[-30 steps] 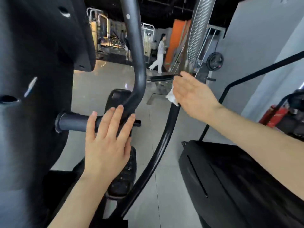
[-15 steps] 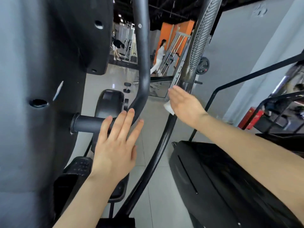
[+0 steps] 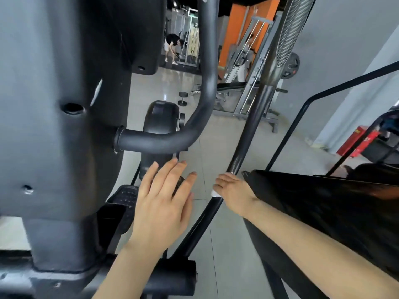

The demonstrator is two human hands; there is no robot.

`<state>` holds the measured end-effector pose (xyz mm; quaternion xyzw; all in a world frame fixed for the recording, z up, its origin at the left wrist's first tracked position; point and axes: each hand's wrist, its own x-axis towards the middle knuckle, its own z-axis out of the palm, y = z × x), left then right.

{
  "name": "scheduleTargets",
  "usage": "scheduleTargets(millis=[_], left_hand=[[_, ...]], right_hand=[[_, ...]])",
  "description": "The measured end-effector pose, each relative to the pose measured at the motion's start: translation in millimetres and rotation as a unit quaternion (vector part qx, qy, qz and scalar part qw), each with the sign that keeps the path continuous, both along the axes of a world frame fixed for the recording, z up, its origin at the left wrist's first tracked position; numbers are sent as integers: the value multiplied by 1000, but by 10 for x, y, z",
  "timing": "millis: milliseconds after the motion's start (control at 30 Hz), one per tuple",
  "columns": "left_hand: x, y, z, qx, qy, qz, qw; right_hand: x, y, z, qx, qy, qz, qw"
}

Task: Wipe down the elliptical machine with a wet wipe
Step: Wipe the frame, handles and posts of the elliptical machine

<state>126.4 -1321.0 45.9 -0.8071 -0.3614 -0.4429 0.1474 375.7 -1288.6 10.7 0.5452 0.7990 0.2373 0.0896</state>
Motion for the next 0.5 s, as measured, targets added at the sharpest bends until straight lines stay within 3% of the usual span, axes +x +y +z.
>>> scheduleTargets(millis=[100, 233, 367, 500], left_hand=[[-108, -35, -82, -8, -7, 11, 1000], [-217, -150, -263, -22, 3, 33, 999], [-212, -286, -286, -17, -9, 33, 999], [-259, -351, -126, 26, -5, 42, 999]], right_hand=[[-352, -163, -366, -142, 162, -17, 976], [-710, -515, -570, -197, 272, 33, 941], [-859, -768, -540, -215, 286, 110, 927], [-615, -702, -84, -222, 257, 13, 941]])
